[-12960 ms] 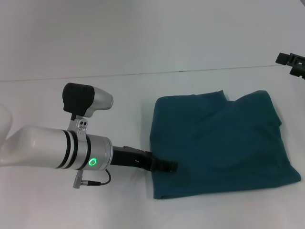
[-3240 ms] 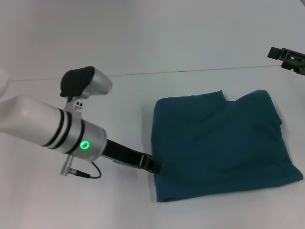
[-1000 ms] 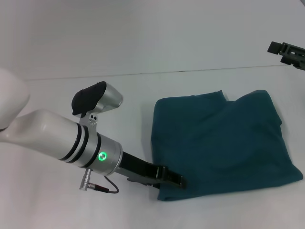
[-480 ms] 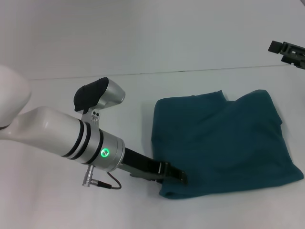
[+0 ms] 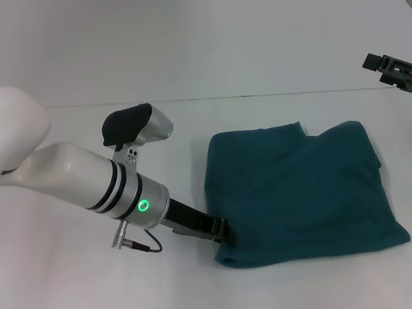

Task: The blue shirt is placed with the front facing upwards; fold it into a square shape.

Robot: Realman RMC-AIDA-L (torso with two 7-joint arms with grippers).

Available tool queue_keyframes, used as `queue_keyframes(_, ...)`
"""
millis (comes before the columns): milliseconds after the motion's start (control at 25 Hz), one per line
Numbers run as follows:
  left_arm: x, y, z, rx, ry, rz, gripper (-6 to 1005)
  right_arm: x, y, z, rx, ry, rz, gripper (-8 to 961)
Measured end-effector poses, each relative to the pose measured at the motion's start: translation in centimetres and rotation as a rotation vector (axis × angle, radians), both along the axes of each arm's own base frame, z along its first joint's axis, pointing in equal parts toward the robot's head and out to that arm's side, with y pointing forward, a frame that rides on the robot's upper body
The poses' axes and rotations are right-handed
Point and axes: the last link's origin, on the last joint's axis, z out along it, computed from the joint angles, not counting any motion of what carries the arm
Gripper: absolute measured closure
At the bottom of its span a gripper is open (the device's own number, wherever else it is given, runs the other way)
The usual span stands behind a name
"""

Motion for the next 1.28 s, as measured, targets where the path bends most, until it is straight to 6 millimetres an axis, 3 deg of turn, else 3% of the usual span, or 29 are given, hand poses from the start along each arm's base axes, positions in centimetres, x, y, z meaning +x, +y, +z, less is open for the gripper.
queue_keyframes(440,-0.5,1.0,1.5,0.049,-0.001,-0.007,972,0.3,-0.2,-0.2,-0.004,-0.001,-0.011,39)
queue_keyframes(880,-3.0,2.8,5.2,0.172,0.004,0.049,966,0.5,-0.1,-1.1,-0.027,0.009,-0.019,39)
queue_keyframes(1080,-3.9,2.5,6.1,0.186,-0.003,0.072,963,0.5,0.0,-1.1,-0.026,0.004,-0.019,39)
queue_keyframes(1280,-4.4,1.0,6.2,0.121,-0.024,0.085,960,0.5,0.1,-1.2,-0.023,-0.006,-0.015,39)
